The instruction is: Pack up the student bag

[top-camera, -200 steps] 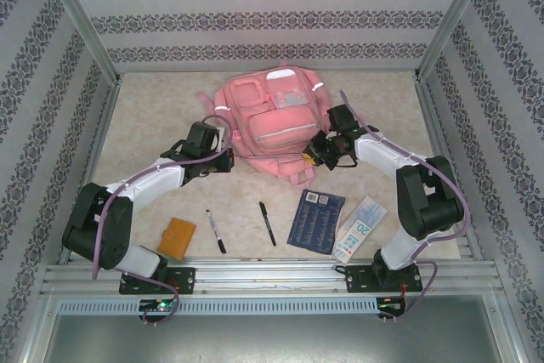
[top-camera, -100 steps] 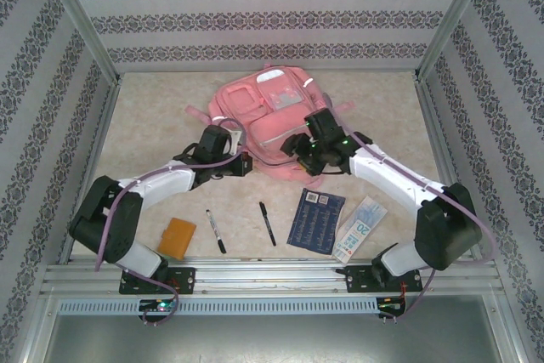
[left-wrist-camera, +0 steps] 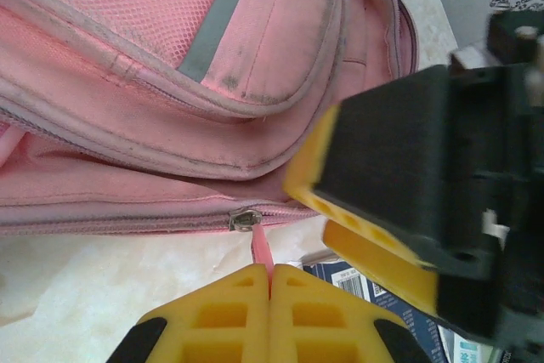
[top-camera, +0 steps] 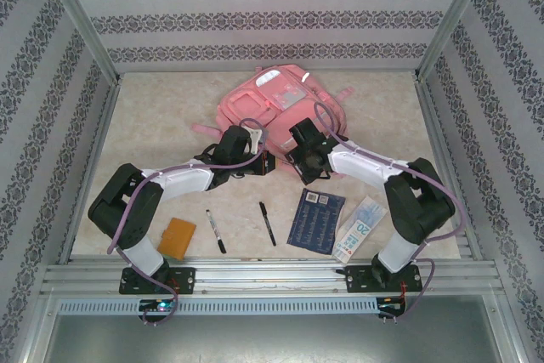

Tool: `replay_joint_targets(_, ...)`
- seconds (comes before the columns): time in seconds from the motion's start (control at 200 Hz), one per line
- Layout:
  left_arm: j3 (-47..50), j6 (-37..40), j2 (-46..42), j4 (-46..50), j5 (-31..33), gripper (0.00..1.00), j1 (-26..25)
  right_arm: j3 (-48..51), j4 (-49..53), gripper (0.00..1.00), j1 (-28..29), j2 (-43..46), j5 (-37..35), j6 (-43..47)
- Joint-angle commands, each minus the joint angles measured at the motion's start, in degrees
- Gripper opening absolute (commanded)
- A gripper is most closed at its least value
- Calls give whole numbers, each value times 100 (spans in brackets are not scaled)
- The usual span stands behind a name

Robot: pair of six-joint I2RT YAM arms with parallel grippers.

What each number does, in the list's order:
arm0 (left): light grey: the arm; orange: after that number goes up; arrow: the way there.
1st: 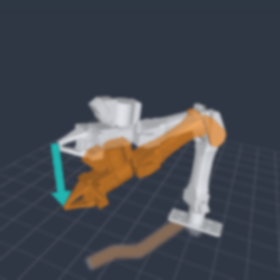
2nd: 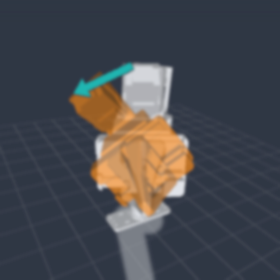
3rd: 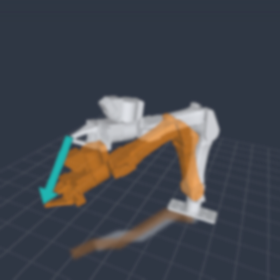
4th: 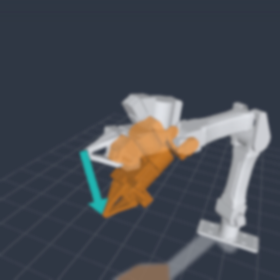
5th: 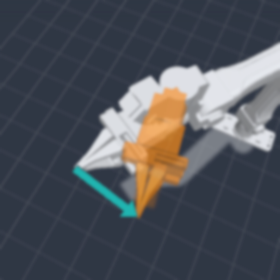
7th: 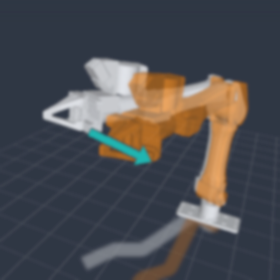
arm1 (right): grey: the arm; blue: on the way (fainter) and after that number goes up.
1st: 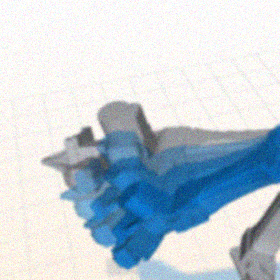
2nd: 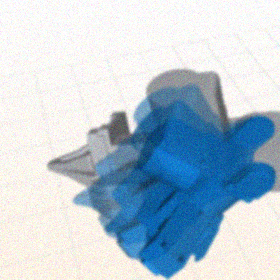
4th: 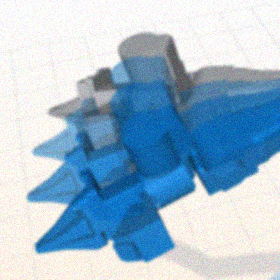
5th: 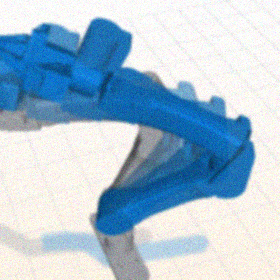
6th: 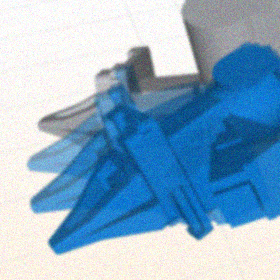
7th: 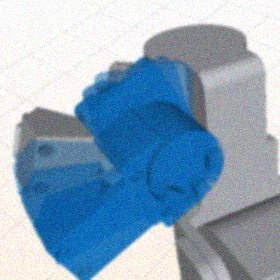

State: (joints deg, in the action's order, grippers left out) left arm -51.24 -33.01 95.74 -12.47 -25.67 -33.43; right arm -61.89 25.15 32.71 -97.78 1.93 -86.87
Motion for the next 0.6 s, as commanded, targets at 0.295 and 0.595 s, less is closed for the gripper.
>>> replay_joint_targets(0.295, 329, 821, -433, 527, 1042, 0, 513, -34, -655, 8, -490, -172, 682, 857)
replay_joint_targets(0.595, 79, 620, -232, 1097, 2249, 0, 1226, 222, -960, 3, -854, 410, 1889, 1190)
